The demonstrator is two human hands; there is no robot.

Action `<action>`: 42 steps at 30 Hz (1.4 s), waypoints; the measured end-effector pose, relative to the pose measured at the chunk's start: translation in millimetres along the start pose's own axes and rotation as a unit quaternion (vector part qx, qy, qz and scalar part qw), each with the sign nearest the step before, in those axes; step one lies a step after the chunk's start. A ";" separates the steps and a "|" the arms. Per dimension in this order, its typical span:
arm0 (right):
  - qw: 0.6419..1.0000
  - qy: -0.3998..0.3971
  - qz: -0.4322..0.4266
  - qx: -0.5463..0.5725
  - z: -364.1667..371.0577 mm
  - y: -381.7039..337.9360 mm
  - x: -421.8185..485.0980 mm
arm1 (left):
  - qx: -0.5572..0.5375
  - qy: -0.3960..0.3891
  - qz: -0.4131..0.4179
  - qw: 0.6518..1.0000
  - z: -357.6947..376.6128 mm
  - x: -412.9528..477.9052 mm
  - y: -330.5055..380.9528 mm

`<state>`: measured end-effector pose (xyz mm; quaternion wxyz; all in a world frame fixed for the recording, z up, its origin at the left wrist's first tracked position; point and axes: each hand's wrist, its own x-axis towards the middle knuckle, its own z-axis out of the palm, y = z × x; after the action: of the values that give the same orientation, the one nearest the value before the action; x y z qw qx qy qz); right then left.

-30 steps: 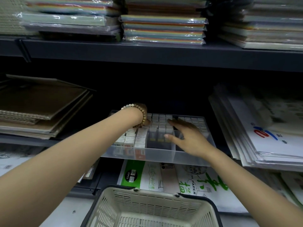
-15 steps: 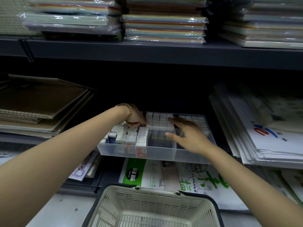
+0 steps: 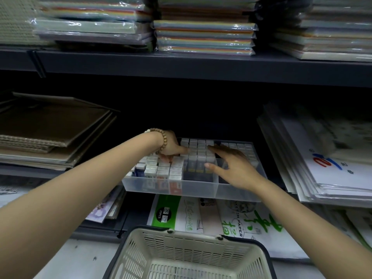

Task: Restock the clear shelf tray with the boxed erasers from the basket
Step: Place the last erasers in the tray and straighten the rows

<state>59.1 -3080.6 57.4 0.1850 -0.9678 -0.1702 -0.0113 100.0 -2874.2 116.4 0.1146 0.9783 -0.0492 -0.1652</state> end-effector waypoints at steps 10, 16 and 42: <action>1.000 0.003 0.001 0.008 0.3 1.1 -0.3 | -0.186 -0.069 -0.071 0.978 -1.5 28.7 10.8; 1.000 -0.002 0.003 0.007 1.4 2.0 1.1 | -0.196 -0.085 -0.067 0.975 -3.2 32.1 4.5; 0.975 -0.056 -0.191 0.101 14.1 -33.5 67.0 | -0.166 0.178 0.162 0.956 38.5 -34.0 -70.3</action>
<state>110.5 -3024.4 61.8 0.2663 -0.8930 -0.3620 0.0256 59.2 -2809.5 74.8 0.3075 0.9380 -0.1580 0.0267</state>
